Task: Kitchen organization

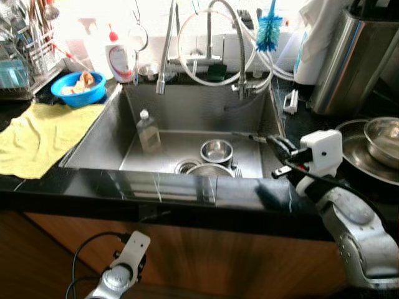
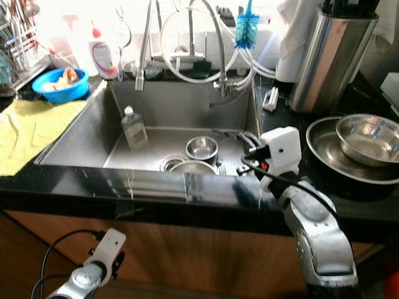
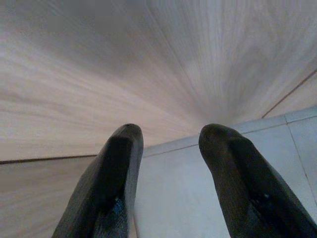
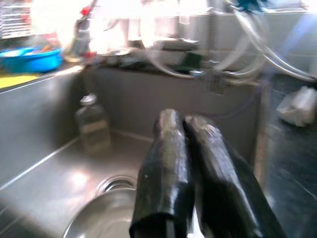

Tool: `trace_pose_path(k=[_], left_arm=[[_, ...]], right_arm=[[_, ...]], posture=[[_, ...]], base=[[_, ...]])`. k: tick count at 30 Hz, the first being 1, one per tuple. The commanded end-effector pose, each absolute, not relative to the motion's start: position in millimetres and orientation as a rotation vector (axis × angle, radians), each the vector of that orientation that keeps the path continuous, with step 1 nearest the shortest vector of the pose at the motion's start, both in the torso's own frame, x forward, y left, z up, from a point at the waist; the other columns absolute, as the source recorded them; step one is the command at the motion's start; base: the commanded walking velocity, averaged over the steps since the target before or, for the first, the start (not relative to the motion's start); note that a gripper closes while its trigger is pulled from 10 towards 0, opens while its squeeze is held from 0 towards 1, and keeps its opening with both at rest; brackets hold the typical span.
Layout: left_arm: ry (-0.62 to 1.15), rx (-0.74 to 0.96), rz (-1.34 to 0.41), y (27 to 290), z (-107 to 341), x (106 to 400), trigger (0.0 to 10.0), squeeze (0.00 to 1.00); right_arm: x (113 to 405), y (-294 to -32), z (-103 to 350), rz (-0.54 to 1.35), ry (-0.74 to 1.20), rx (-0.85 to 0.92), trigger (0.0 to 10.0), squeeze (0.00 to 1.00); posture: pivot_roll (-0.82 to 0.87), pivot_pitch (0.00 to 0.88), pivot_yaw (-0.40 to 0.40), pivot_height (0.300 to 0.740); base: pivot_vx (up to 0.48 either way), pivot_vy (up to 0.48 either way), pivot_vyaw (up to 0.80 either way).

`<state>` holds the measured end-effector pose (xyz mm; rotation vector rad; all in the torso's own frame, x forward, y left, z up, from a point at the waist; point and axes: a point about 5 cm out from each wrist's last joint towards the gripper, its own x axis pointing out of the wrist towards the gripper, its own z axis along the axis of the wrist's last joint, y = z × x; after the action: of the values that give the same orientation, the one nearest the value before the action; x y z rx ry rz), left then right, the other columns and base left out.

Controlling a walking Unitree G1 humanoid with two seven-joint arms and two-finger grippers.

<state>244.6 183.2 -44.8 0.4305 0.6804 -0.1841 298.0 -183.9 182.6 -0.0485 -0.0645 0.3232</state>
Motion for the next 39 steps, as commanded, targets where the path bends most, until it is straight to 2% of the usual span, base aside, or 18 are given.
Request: trace_pose_path(k=[1, 9, 19, 20, 21, 34, 35, 36, 37, 39], left_arm=[[0.695, 0.455, -0.179, 189.6, -45.2, 243.4, 10.0, 0.00], [0.694, 0.453, -0.171, 190.4, -44.9, 243.6, 10.0, 0.00], [0.705, 0.447, -0.162, 192.0, -47.2, 240.1, 10.0, 0.00], [0.705, 0.447, -0.162, 192.0, -47.2, 240.0, 10.0, 0.00], [0.705, 0.447, -0.161, 192.0, -47.3, 240.0, 10.0, 0.00], [0.703, 0.443, -0.167, 189.8, -47.2, 240.6, 10.0, 0.00], [0.702, 0.443, -0.166, 190.2, -47.0, 240.8, 10.0, 0.00], [0.702, 0.443, -0.165, 190.5, -46.9, 240.8, 10.0, 0.00], [0.701, 0.444, -0.163, 191.4, -46.6, 241.1, 10.0, 0.00], [0.701, 0.444, -0.162, 191.7, -46.5, 241.2, 10.0, 0.00]], right_arm=[[305.2, -190.9, 185.3, 0.270, -0.096, -0.011, 10.0, 0.00], [325.0, -191.6, 180.6, 0.253, -0.117, 0.076, 10.0, 0.00], [331.8, -183.8, 174.0, 0.306, -0.089, 0.041, 10.0, 0.00], [332.1, -183.4, 174.2, 0.310, -0.092, 0.043, 10.0, 0.24], [332.8, -183.2, 175.5, 0.312, -0.099, 0.034, 10.0, 1.00], [332.6, -178.7, 174.7, 0.305, -0.107, 0.058, 10.0, 1.00], [332.6, -176.7, 178.7, 0.284, -0.128, 0.048, 10.0, 0.73], [332.6, -176.2, 181.0, 0.273, -0.139, 0.045, 10.0, 0.73], [332.4, -177.1, 190.1, 0.242, -0.170, 0.031, 10.0, 0.00], [332.2, -177.3, 192.1, 0.235, -0.176, 0.028, 10.0, 0.00]], posture=[[-0.15, 0.000, 0.069, 0.740], [-0.13, 0.000, 0.062, 0.740], [-0.13, 0.000, 0.064, 0.740], [-0.13, 0.000, 0.064, 0.740], [-0.13, 0.000, 0.066, 0.740], [-0.12, 0.000, 0.066, 0.740], [-0.12, 0.000, 0.068, 0.740], [-0.12, 0.000, 0.068, 0.740], [-0.12, 0.000, 0.068, 0.740], [-0.12, 0.000, 0.068, 0.740]], base=[[0.000, 0.000, 0.00], [0.000, 0.000, 0.00], [0.000, 0.000, 0.00], [0.000, 0.000, 0.00], [0.000, 0.000, 0.00], [0.000, 0.000, 0.00], [0.000, 0.000, 0.00], [0.000, 0.000, 0.00], [0.000, 0.000, 0.00], [0.000, 0.000, 0.00]])
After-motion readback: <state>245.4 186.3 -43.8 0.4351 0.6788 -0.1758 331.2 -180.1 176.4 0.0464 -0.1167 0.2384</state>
